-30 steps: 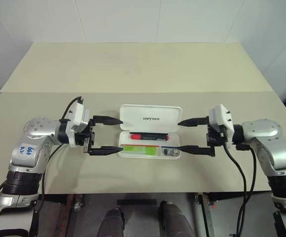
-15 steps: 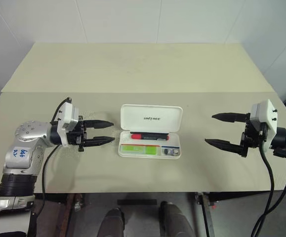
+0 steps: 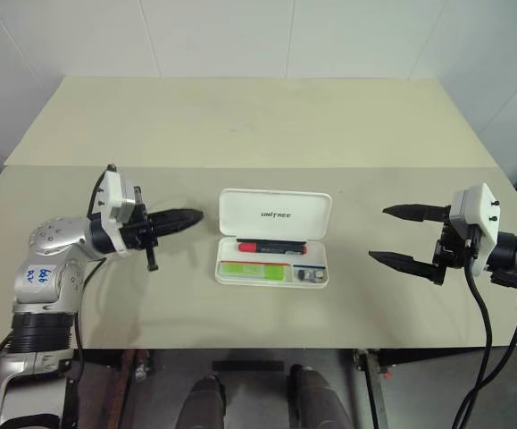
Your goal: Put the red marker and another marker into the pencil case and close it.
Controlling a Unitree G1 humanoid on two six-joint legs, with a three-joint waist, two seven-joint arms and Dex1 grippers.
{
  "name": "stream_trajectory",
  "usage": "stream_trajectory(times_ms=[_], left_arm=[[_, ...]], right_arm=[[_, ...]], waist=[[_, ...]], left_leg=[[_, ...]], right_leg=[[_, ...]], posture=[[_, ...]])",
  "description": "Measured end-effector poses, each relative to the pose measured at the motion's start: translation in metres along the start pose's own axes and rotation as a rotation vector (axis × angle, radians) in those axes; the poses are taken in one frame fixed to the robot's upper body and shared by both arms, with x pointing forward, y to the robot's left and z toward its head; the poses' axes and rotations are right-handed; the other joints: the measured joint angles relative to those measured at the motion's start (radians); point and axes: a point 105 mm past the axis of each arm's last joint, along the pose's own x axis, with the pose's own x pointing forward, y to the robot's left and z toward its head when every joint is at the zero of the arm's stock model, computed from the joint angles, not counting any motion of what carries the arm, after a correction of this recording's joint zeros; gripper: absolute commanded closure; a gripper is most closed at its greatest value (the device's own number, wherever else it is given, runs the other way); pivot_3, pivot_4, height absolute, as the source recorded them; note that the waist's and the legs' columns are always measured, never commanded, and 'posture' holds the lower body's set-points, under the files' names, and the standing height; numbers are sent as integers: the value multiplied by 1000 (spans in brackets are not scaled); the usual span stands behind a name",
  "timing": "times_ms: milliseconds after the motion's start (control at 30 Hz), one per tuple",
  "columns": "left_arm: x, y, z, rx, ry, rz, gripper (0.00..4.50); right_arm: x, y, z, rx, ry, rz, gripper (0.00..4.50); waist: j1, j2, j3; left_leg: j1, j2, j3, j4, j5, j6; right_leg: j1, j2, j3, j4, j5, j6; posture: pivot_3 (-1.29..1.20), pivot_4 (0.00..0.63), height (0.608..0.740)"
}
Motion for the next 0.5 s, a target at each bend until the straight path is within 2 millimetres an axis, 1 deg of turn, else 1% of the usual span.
stream_trajectory(times_ms=[133, 233, 367, 500], left_arm=[[0, 23, 13, -2, -68, 140, 4477], [-3, 33, 9, -46, -64, 207, 4477], [-6, 40, -12, -97, 5, 250, 4477], [-1, 44, -38, -130, 122, 262, 4477]], right_arm=[[0, 0, 0, -1, -1, -4, 0], [0, 0, 1, -2, -2, -4, 0], [1, 0, 3, -3, -10, -3, 0], [2, 2, 6, -15, -18, -3, 0]], waist=[[1, 0, 0], [-2, 0, 0], [0, 0, 0], [2, 0, 0]], left_leg=[[0, 0, 0, 0, 0, 0], [0, 0, 0, 0, 0, 0], [0, 0, 0, -1, 0, 0], [0, 0, 0, 0, 0, 0]], right_leg=[[0, 0, 0, 0, 0, 0], [0, 0, 0, 0, 0, 1], [0, 0, 0, 0, 0, 1], [0, 0, 0, 0, 1, 1]], posture=[[0, 150, 740], [0, 150, 740], [0, 150, 740], [0, 150, 740]])
